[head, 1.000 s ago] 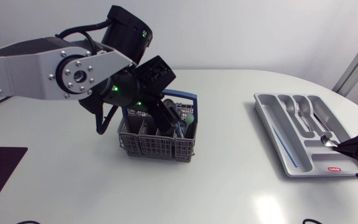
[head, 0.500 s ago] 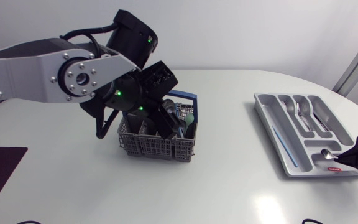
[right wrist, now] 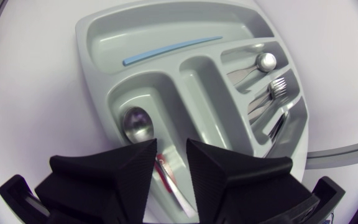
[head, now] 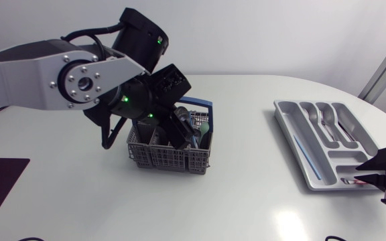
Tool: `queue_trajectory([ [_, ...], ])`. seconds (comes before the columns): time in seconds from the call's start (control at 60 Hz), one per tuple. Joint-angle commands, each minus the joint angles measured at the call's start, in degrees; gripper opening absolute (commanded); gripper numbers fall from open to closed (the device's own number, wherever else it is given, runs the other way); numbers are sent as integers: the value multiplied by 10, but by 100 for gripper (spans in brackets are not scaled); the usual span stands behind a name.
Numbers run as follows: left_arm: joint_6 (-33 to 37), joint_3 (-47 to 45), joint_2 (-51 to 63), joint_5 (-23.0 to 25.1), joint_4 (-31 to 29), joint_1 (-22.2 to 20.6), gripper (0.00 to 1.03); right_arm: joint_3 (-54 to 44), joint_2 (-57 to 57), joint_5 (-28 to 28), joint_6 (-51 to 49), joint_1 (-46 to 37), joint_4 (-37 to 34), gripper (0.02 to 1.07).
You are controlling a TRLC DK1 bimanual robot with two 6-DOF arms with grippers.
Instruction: Sort the cutlery from the basket into the organizer compartments.
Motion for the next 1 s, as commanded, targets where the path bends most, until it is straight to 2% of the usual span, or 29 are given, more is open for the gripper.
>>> queue_trajectory([
  [0.0,-10,-16,-17,-5,-3,3,92,-7,-46,-20,8,1,-18,64],
  [0.183,-16,-33,-20,-4,1,6,92,-14,-125,-68,51,13,-51,74],
  [0.367,-40,-57,-24,-4,31,28,92,-26,-198,-111,101,38,-95,77],
  [0.7,-86,-146,-18,15,181,26,92,-115,-306,-164,211,100,-92,77],
  [0.983,-130,-182,-11,46,289,19,92,-193,-386,-175,313,158,-43,78],
])
